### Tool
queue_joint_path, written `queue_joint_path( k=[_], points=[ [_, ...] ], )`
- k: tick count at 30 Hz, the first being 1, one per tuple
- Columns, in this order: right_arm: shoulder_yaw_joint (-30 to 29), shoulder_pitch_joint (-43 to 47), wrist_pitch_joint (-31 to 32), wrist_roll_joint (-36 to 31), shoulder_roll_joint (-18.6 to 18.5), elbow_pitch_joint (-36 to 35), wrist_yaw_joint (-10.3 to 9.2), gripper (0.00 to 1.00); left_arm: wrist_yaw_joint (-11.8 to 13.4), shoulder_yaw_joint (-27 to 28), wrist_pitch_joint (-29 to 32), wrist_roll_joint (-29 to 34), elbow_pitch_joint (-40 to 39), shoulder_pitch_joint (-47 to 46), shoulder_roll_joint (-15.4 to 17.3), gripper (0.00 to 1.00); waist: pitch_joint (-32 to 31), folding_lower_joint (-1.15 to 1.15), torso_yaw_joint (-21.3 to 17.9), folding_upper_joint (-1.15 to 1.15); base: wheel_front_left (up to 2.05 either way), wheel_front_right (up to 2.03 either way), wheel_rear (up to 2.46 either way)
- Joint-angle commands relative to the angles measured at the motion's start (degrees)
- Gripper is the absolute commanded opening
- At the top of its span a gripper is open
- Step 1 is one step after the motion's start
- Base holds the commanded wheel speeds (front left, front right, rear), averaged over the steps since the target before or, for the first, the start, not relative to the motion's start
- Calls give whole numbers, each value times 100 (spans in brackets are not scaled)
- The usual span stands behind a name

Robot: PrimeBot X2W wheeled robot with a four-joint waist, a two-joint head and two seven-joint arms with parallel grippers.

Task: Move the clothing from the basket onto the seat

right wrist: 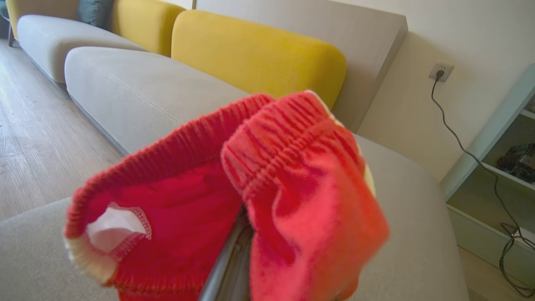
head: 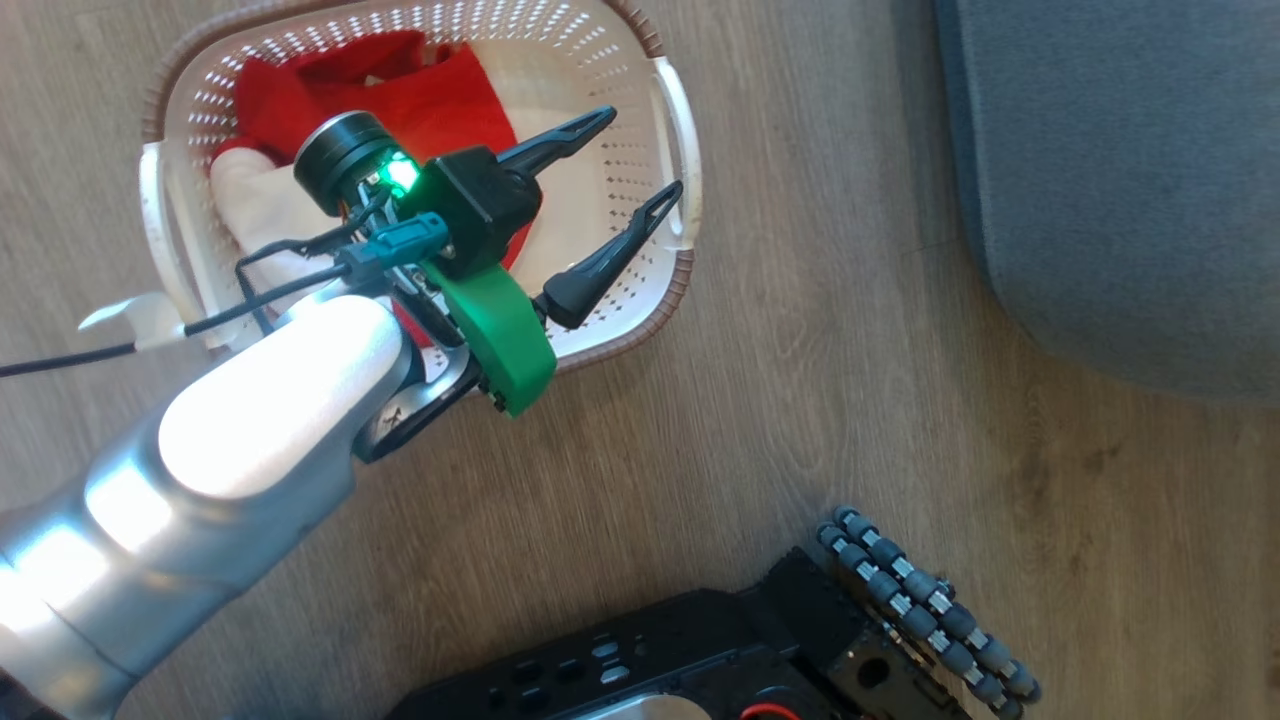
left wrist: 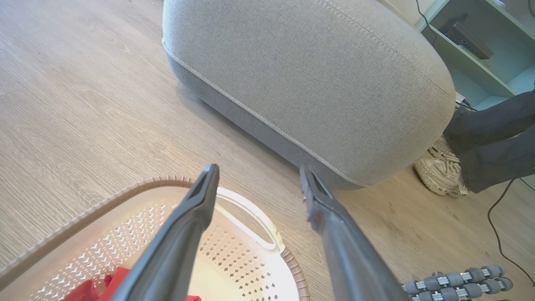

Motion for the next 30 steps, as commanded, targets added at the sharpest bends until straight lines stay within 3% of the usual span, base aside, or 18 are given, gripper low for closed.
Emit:
queue_joint_path(
  k=[1,4,5,6,7,8,19,30],
  points=[
    [-95,-5,-45,-54,-155,-101,40,0,27,114,-69,44,-150,-107,27,100,21,-1,38,0,0,0,0],
    [-76,118,-59,-125,-103,207,40,0,24,120,-123,53,-101,-122,3,100,2,-1,81,0,0,0,0],
    [-69,183,-64,-118,-102,284,40,7,22,121,-144,62,-85,-131,-7,100,-16,-1,89,0,0,0,0],
    [-47,271,-68,-117,-100,352,40,40,20,127,-166,62,-71,-135,-22,100,-40,-1,91,0,0,0,0],
    [-29,362,-71,-94,-96,365,40,81,17,132,-186,60,-59,-139,-41,100,-64,-1,94,0,0,0,0],
    [-6,469,-72,-54,-71,332,40,100,14,134,-204,64,-45,-146,-57,100,-94,-1,92,0,0,0,0],
    [773,2210,-76,641,336,-699,40,100,-35,195,-393,-2,216,-2,-319,100,-731,-1,68,0,0,0,0],
    [1456,3338,-76,1033,553,-1421,40,100,-92,431,-450,59,344,296,-629,100,-1573,-1,160,0,0,0,0]
  ],
)
